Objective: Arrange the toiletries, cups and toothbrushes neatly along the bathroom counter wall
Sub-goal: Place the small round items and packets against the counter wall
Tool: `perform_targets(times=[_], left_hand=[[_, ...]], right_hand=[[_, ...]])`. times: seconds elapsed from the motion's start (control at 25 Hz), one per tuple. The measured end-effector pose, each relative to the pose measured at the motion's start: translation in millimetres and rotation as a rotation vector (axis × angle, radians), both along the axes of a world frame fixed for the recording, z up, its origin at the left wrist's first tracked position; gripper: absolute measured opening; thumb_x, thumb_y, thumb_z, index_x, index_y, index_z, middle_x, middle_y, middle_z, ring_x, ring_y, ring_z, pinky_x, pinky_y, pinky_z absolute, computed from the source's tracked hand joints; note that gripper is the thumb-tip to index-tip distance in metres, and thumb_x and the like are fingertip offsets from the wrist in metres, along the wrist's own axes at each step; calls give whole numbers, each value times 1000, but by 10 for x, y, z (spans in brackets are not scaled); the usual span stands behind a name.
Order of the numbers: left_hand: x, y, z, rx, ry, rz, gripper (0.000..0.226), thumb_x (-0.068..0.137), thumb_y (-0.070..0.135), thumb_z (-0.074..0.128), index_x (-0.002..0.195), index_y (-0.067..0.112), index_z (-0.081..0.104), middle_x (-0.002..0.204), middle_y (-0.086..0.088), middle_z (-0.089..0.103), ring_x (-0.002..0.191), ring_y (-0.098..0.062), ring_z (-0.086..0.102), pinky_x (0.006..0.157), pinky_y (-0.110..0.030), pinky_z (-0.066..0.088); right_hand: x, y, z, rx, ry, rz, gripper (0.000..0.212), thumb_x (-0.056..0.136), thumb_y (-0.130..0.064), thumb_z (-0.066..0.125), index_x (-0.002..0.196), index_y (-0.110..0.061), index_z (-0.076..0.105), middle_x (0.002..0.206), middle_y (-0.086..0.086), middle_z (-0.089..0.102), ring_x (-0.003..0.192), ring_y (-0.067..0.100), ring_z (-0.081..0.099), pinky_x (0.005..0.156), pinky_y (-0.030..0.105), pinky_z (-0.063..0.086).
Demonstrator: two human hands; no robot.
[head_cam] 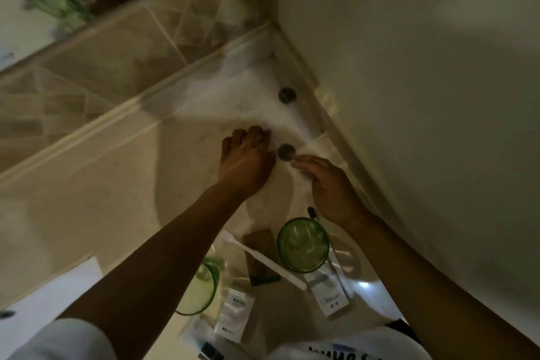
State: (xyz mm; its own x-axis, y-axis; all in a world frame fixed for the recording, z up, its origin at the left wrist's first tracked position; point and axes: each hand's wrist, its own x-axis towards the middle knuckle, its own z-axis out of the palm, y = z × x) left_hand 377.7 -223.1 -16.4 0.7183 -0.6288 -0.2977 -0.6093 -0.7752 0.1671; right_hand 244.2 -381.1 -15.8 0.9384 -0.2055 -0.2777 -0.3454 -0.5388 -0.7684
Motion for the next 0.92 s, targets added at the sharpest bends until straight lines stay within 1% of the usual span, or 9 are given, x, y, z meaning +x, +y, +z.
perform_targets(times=[0.16, 0.2, 0.28, 0.4, 0.48, 0.56, 0.68, 0.84, 0.92], left_hand=[[291, 21, -80, -20, 14, 83, 72, 94, 59, 32, 154, 19, 23, 159, -7, 29, 143, -36, 24, 116, -52, 20], [365, 14, -96, -34, 11, 102, 77, 92, 63, 28, 155, 19, 21, 159, -7, 28, 145, -35, 22, 118, -53, 18], [499, -9, -129, -49, 12, 127, 85, 89, 71, 22, 156, 19, 17, 162, -8, 25, 148, -35, 18, 120, -56, 14], [657, -32, -195, -50, -4, 113, 88, 88, 74, 24, 157, 19, 17, 165, -8, 18, 151, -37, 14, 121, -58, 13], [720, -35, -233, -65, -31, 78, 77, 92, 65, 30, 156, 22, 23, 166, -8, 19, 150, -38, 16, 121, -58, 14], [765, -33, -269, -83, -40, 46, 70, 95, 57, 31, 156, 23, 25, 166, -9, 20, 150, -39, 17, 120, -58, 14], [794, -33, -320, -81, -45, 32, 68, 97, 55, 30, 157, 22, 22, 166, -9, 19, 150, -40, 17, 120, -58, 13], [787, -24, -338, -105, -32, 36, 66, 100, 52, 32, 157, 23, 18, 167, -10, 16, 150, -40, 16, 121, -58, 12], [772, -19, -300, -126, -34, 37, 66, 100, 51, 33, 158, 22, 16, 167, -10, 14, 151, -39, 15, 121, -57, 12]], right_hand=[[401, 50, -3, -65, 2, 79, 50, 88, 12, 46, 130, -11, 62, 141, 7, 54, 133, 10, 44, 109, 4, 21], [500, 73, -15, -83, 8, 84, 48, 90, 8, 47, 132, -12, 61, 142, 6, 53, 135, 12, 43, 110, 5, 20], [682, 122, -37, -107, 26, 72, 46, 92, 0, 49, 136, -12, 57, 146, 5, 50, 139, 16, 40, 115, 16, 21], [877, 193, -36, -125, 66, 34, 47, 95, -9, 49, 142, -10, 50, 152, 6, 43, 143, 18, 34, 120, 25, 21], [947, 222, -12, -123, 91, 21, 48, 96, -13, 49, 144, -9, 47, 154, 6, 39, 145, 18, 31, 119, 24, 19], [995, 235, 9, -135, 89, 29, 48, 97, -15, 50, 144, -9, 46, 156, 5, 36, 146, 17, 28, 117, 20, 15], [1037, 234, 27, -150, 69, 26, 48, 97, -15, 51, 144, -8, 47, 155, 6, 37, 145, 18, 28, 114, 16, 12], [1040, 238, 38, -144, 68, 23, 47, 96, -13, 51, 143, -8, 49, 155, 5, 38, 145, 18, 29, 115, 17, 14], [1029, 220, 61, -133, 51, 5, 43, 96, -11, 50, 139, -11, 53, 153, 3, 42, 143, 17, 34, 113, 17, 18]])
